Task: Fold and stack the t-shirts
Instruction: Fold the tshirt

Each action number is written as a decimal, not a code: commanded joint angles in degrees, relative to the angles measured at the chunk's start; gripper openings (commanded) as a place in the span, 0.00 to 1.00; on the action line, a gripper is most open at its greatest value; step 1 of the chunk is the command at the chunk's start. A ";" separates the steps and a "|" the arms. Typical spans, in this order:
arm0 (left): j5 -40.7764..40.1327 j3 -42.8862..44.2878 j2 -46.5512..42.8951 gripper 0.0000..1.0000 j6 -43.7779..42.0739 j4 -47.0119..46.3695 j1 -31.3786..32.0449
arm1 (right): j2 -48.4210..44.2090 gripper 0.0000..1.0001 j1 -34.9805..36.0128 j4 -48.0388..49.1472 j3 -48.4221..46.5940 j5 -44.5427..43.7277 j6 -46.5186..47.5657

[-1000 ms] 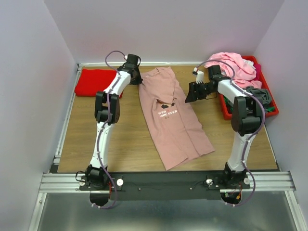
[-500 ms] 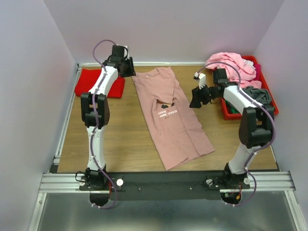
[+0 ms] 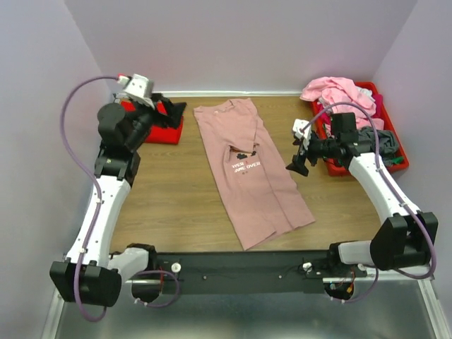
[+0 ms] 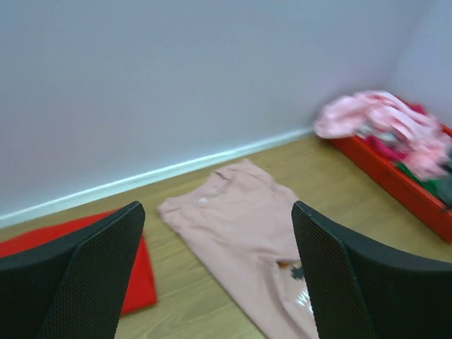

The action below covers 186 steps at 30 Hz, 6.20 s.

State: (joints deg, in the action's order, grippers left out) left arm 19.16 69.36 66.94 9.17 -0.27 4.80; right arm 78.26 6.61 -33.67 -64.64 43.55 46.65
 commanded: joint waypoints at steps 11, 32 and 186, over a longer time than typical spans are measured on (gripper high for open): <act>-16.76 -27.87 -10.78 0.69 7.87 3.62 58.18 | -1.88 0.93 -0.81 -37.24 8.30 0.66 49.22; -36.12 -22.08 19.54 0.59 11.75 8.62 76.41 | -3.20 0.86 -0.99 -37.17 13.66 -2.42 48.36; -9.40 -35.26 6.53 0.64 -49.25 -12.99 42.93 | 23.78 0.87 5.61 -5.88 -3.56 -5.14 36.48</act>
State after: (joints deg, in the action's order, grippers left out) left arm 9.28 33.67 69.89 -37.78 -10.57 47.29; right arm 102.00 12.05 -37.85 -69.43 41.10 76.73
